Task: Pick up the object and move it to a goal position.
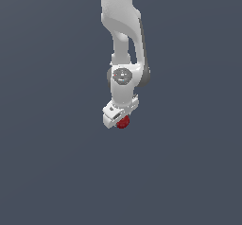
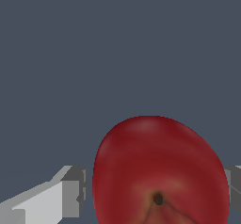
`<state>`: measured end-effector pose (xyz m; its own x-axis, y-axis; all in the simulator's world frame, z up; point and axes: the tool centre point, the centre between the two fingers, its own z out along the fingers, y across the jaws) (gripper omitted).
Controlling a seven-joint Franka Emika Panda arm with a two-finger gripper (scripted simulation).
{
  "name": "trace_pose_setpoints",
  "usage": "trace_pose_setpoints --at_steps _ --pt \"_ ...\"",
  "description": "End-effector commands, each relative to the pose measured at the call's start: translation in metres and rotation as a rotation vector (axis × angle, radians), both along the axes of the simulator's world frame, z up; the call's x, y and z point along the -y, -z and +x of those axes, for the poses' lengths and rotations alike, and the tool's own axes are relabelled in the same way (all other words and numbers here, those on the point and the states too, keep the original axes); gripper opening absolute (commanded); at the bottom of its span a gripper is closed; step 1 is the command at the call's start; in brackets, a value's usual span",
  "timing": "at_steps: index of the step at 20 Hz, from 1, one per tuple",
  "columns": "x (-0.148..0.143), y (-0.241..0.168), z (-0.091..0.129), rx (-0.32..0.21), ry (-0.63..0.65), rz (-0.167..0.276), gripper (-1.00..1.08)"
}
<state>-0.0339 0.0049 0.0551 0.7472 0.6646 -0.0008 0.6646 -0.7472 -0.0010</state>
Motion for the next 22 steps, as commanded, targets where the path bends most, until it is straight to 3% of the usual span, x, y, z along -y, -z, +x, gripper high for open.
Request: trace_pose_setpoints --at_steps 1,4,5,16,22 --pt "0.000 0.007 0.001 0.001 0.000 0.000 1.00" --pt "0.000 0.009 0.001 0.001 0.000 0.000 1.00" --pt "0.000 0.009 0.001 0.001 0.000 0.000 -1.00" --pt "0.001 0.008 0.002 0.003 0.000 -0.001 -1.00" --pt "-0.010 0.001 0.014 0.046 -0.002 0.002 -1.00"
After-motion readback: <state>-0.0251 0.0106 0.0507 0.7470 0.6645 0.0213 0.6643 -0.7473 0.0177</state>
